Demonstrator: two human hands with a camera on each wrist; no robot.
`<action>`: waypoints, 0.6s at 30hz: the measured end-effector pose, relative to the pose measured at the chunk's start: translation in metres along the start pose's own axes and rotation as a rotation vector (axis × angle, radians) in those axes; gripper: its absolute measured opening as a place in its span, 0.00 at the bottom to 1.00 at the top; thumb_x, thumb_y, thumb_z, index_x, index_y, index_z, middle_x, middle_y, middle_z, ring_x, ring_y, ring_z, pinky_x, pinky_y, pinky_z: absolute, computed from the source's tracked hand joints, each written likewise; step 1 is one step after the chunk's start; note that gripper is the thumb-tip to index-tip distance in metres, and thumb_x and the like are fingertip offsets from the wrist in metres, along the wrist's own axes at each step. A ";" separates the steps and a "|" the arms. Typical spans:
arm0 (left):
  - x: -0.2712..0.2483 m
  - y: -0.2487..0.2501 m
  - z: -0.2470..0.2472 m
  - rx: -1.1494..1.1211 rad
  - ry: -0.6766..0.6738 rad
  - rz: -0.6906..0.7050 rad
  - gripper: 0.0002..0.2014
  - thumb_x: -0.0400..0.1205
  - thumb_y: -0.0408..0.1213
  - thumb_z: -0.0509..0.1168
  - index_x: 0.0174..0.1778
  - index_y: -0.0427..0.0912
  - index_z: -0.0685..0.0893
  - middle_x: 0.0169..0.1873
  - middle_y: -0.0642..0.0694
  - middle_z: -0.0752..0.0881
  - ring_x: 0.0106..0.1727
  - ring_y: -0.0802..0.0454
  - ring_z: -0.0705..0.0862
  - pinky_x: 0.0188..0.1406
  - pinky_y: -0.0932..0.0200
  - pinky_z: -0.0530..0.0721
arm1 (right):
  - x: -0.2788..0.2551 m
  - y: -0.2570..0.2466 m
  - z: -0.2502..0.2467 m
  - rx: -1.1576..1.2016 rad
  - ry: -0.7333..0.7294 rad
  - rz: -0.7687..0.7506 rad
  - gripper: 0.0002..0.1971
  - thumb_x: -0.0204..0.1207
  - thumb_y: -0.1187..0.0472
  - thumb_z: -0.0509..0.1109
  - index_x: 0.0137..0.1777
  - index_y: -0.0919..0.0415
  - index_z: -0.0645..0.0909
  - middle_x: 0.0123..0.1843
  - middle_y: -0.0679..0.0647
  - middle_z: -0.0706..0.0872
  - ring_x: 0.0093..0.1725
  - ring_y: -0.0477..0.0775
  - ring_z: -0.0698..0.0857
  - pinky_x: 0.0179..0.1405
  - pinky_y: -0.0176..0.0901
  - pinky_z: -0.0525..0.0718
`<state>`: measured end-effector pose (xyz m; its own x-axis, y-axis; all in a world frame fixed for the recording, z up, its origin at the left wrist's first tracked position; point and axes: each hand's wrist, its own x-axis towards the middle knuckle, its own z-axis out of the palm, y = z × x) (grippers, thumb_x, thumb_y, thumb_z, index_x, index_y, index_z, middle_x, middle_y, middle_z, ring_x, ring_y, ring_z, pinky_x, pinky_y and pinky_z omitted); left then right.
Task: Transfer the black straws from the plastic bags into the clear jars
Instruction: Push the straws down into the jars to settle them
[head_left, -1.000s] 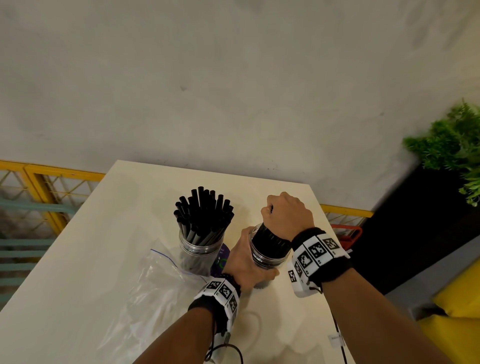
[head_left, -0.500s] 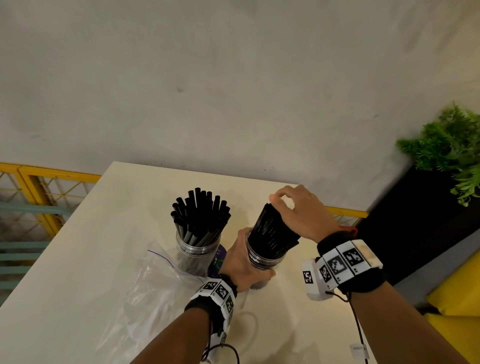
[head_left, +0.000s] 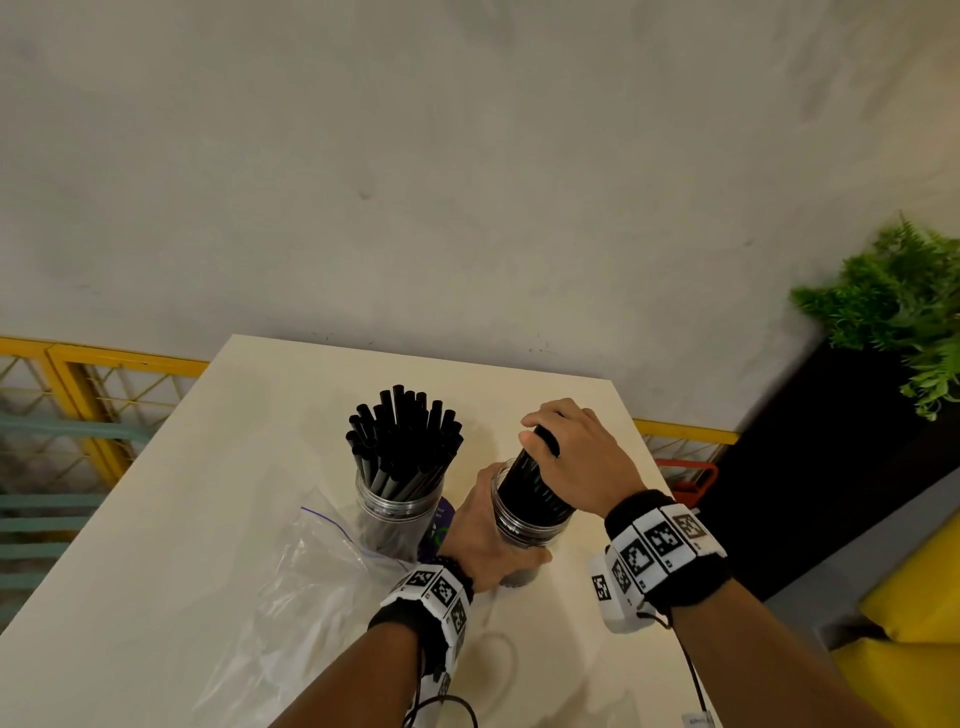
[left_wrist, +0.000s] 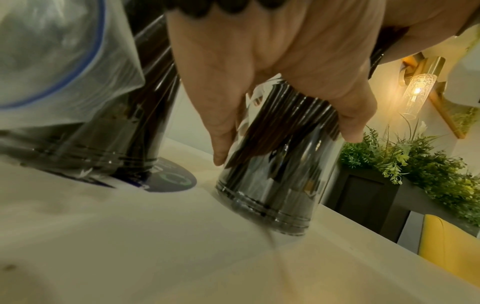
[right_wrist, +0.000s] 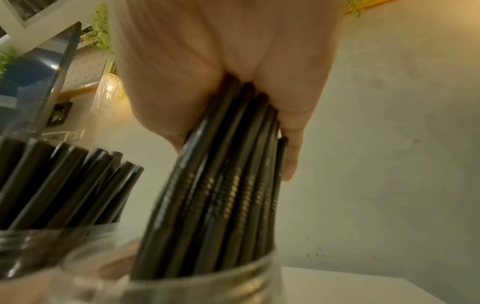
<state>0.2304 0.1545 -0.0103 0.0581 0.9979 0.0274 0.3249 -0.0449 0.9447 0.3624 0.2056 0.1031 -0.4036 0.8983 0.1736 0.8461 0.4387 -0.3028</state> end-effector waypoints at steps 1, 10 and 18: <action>0.000 0.000 0.000 -0.002 -0.009 -0.009 0.59 0.58 0.51 0.84 0.81 0.58 0.55 0.72 0.54 0.80 0.72 0.52 0.80 0.72 0.44 0.81 | 0.000 -0.001 -0.004 0.036 -0.028 0.023 0.17 0.84 0.47 0.60 0.68 0.50 0.80 0.71 0.49 0.76 0.69 0.55 0.74 0.68 0.50 0.76; -0.025 0.057 -0.014 0.126 0.000 -0.137 0.64 0.71 0.46 0.80 0.87 0.46 0.34 0.86 0.42 0.57 0.86 0.43 0.62 0.81 0.54 0.65 | 0.004 -0.001 -0.029 0.091 -0.012 0.021 0.18 0.82 0.45 0.63 0.68 0.50 0.79 0.70 0.50 0.79 0.72 0.51 0.76 0.73 0.44 0.71; -0.119 0.145 -0.112 0.050 0.227 0.161 0.06 0.77 0.43 0.77 0.47 0.49 0.89 0.38 0.53 0.92 0.39 0.58 0.89 0.40 0.67 0.86 | -0.005 -0.052 -0.066 0.063 0.307 -0.215 0.11 0.79 0.53 0.70 0.57 0.56 0.84 0.57 0.55 0.83 0.59 0.55 0.83 0.61 0.49 0.81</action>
<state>0.1643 0.0346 0.1598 -0.0979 0.9622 0.2540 0.3749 -0.2008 0.9051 0.3438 0.1769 0.1800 -0.4383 0.7403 0.5098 0.7262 0.6258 -0.2845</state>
